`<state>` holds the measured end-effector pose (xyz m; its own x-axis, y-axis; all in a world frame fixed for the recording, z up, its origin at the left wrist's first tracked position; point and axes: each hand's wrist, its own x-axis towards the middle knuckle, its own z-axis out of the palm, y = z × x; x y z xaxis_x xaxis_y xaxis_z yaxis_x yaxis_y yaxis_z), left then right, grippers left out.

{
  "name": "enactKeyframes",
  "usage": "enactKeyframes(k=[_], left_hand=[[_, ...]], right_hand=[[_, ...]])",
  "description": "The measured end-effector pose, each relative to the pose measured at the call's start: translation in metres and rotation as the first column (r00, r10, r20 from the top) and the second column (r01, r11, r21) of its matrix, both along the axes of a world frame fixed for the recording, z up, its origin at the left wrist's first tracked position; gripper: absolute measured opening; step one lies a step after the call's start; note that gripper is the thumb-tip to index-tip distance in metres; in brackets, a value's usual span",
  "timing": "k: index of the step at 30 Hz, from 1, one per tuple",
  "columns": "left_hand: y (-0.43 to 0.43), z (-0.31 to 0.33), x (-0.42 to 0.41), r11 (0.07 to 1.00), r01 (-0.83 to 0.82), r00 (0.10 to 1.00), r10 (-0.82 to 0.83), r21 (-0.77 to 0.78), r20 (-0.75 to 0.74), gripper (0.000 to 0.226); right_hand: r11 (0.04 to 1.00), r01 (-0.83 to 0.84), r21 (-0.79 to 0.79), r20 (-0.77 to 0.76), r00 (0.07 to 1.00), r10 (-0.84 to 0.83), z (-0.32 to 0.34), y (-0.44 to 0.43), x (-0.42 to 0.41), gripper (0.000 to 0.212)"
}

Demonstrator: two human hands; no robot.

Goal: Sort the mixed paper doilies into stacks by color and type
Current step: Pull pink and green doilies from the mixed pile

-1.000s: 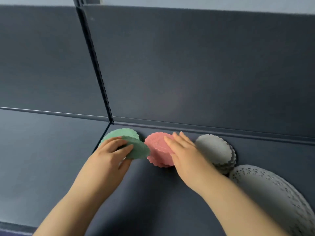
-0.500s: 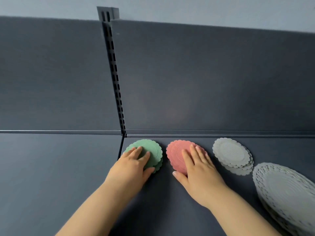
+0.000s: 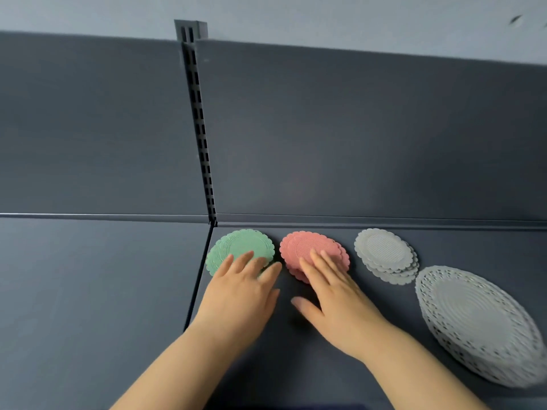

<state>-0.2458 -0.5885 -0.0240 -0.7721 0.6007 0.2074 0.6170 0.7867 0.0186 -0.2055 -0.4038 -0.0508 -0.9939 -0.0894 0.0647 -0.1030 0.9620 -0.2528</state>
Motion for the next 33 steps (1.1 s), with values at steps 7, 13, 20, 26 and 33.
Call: enactKeyframes(k=[7,13,20,26,33], left_hand=[[0.048,-0.004,0.067,0.992,0.072,0.99,-0.059,0.104,-0.124,0.038],[0.122,0.005,0.143,0.979,0.136,0.985,-0.117,0.152,-0.13,0.039],[0.215,0.007,0.224,0.966,0.212,0.975,-0.199,0.147,-0.103,0.036],[0.278,0.002,0.256,0.949,0.27,0.962,-0.261,0.162,-0.078,0.037],[0.344,-0.004,0.246,0.949,0.29,0.957,-0.287,0.125,-0.04,0.039]], right_hand=[[0.995,-0.069,-0.072,-0.085,0.994,0.063,0.007,0.035,0.064,0.068],[0.995,0.009,-0.102,-0.155,0.988,-0.025,0.022,0.108,0.149,0.066],[0.968,0.156,-0.195,-0.154,0.97,-0.187,0.022,0.197,0.251,0.063],[0.914,0.276,-0.298,-0.055,0.951,-0.305,-0.004,0.251,0.309,0.061],[0.882,0.34,-0.327,-0.043,0.927,-0.373,-0.009,0.307,0.313,0.059]])
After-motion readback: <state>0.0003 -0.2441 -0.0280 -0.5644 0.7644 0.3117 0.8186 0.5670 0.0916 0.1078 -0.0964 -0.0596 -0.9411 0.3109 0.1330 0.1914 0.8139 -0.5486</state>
